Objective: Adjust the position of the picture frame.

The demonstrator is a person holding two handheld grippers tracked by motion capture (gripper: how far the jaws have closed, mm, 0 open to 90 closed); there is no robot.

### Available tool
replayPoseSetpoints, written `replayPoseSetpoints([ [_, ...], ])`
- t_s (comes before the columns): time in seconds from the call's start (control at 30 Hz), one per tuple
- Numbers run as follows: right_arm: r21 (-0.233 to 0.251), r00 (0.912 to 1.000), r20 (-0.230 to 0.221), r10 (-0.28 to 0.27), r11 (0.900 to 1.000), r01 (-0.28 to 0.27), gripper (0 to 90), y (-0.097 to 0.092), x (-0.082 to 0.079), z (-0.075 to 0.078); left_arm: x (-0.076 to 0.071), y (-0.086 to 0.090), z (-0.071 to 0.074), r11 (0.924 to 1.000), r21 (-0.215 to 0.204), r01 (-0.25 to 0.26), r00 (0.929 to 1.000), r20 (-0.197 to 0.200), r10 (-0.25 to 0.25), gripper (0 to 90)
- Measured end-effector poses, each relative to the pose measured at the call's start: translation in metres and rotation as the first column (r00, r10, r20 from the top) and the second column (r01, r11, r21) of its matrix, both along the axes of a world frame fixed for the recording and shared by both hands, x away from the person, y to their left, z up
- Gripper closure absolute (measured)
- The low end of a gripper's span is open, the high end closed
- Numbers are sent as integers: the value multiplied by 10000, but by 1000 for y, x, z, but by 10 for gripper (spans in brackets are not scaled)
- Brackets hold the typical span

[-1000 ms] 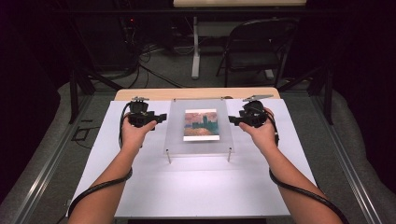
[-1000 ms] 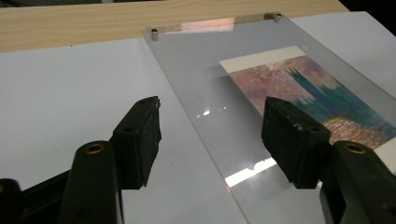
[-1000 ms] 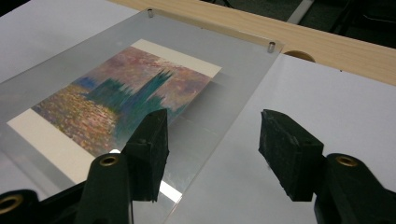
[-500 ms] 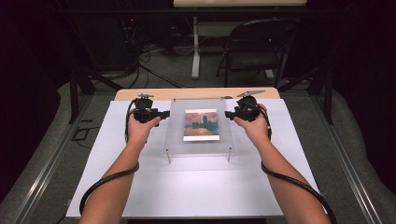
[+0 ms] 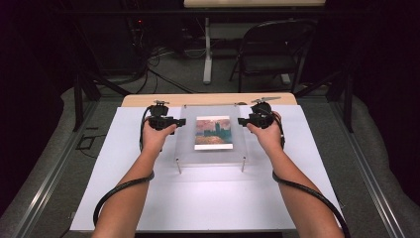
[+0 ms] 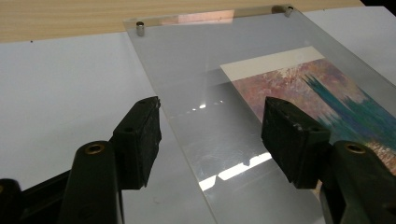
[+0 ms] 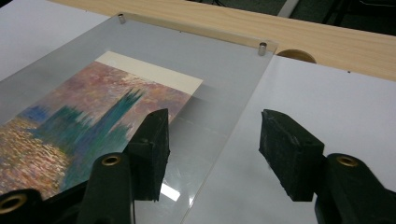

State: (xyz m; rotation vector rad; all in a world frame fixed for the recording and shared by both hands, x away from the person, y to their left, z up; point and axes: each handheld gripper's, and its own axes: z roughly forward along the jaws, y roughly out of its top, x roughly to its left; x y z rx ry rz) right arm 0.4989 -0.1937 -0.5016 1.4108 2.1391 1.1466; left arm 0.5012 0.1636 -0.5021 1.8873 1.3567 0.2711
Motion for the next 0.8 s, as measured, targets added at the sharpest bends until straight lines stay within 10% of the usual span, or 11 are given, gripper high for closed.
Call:
replayPoseSetpoints([
  [0.8,488,9948,-1009,153,9988,-104,400,13,11,-22,8,-8,-27,9987,-493,-125,9965,-835,83,365],
])
